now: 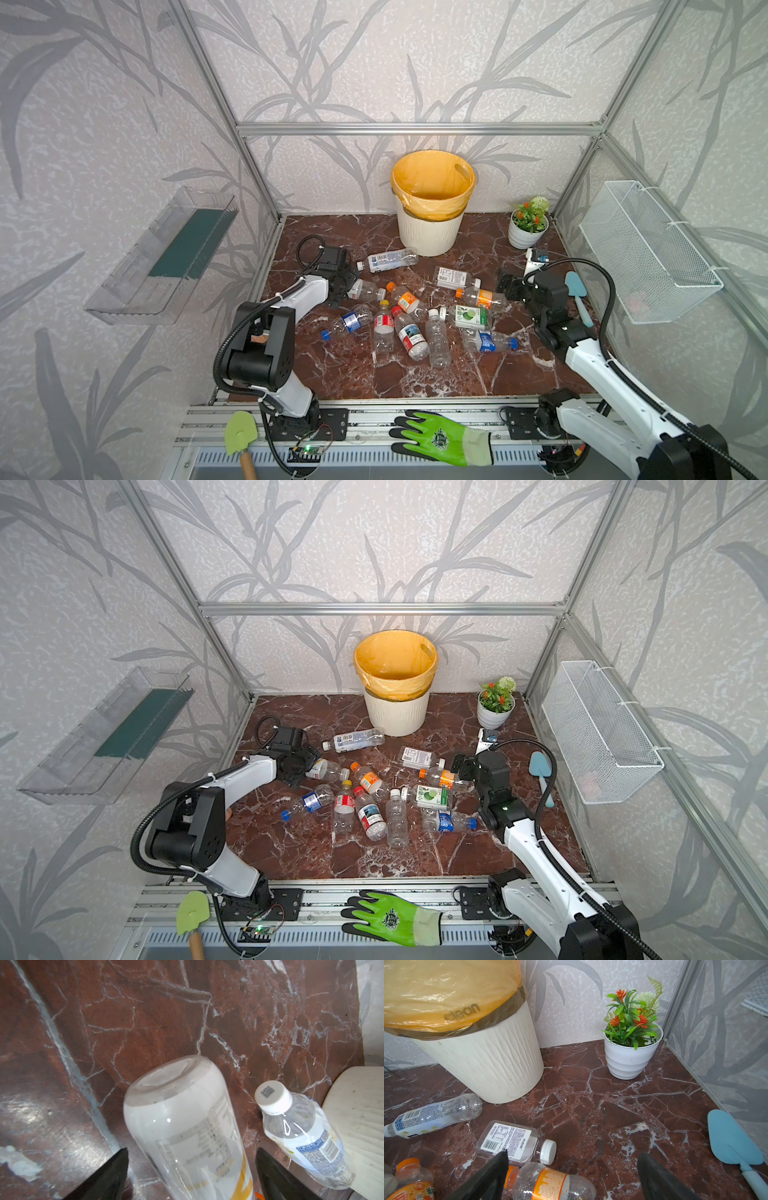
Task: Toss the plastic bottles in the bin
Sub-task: 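Grasp the white bottle with yellow label using the left gripper, then lift the white bottle with the left gripper over the bin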
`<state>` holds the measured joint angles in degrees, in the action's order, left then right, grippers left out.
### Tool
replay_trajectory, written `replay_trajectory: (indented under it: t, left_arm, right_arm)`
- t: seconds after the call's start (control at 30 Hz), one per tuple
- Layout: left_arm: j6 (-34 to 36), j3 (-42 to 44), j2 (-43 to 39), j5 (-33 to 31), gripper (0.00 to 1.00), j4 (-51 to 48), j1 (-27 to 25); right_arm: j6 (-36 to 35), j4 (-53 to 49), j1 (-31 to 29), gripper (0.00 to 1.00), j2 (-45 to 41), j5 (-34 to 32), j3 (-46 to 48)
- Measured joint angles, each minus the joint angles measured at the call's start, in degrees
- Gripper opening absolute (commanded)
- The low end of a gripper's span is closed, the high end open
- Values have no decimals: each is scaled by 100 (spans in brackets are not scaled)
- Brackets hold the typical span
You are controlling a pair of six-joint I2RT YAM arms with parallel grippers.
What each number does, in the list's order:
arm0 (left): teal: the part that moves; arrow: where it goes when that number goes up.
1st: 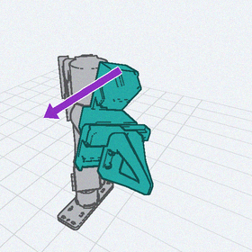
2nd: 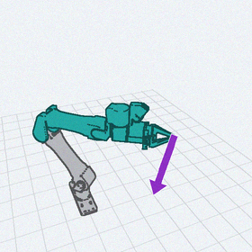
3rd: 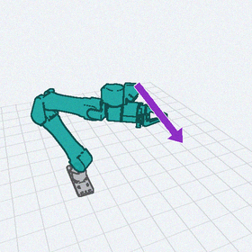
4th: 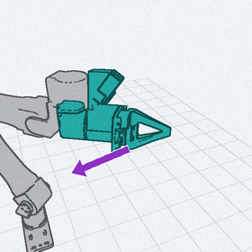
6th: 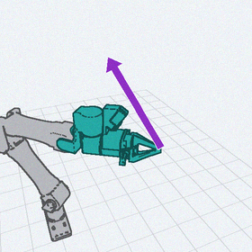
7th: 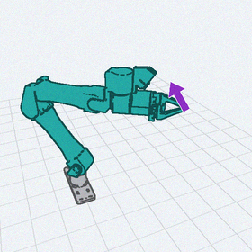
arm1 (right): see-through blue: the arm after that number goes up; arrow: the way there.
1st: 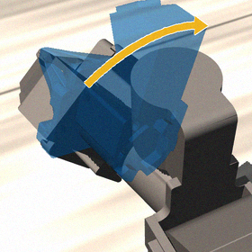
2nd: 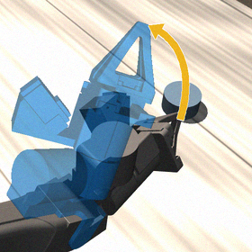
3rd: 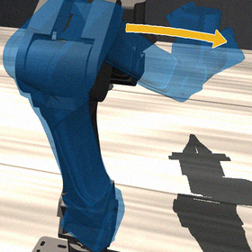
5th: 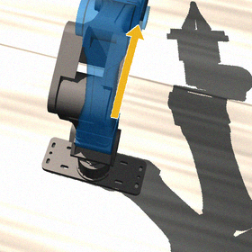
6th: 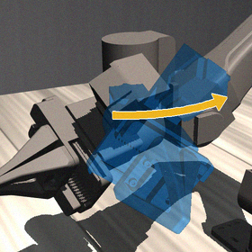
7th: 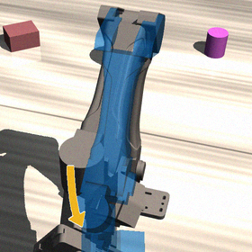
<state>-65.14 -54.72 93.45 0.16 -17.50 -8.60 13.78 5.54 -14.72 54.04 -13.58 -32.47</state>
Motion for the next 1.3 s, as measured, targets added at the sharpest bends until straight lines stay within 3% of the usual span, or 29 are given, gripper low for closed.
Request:
replay_trajectory:
  t: [0.27, 0.53, 0.83, 1.13, 1.3]
  left_arm:
    - [-15, -133, 378, 22, 88, -55, 7]
    - [-129, -144, 433, 122, 69, 28, 105]
    - [-258, -92, 398, 216, 67, 286, 319]
    - [-330, 46, -317, 251, 65, 433, 503]
    - [-46, 22, -1388, -271, 65, 280, 514]
  right_arm:
    - [2, -31, 68, 97, -96, -55, 52]
    - [15, -83, 149, 97, -203, -87, 131]
    - [20, -92, 170, 97, -264, -87, 149]
    - [81, -90, 170, 97, -273, -72, 149]
    - [79, -90, 173, 97, -328, -76, 149]
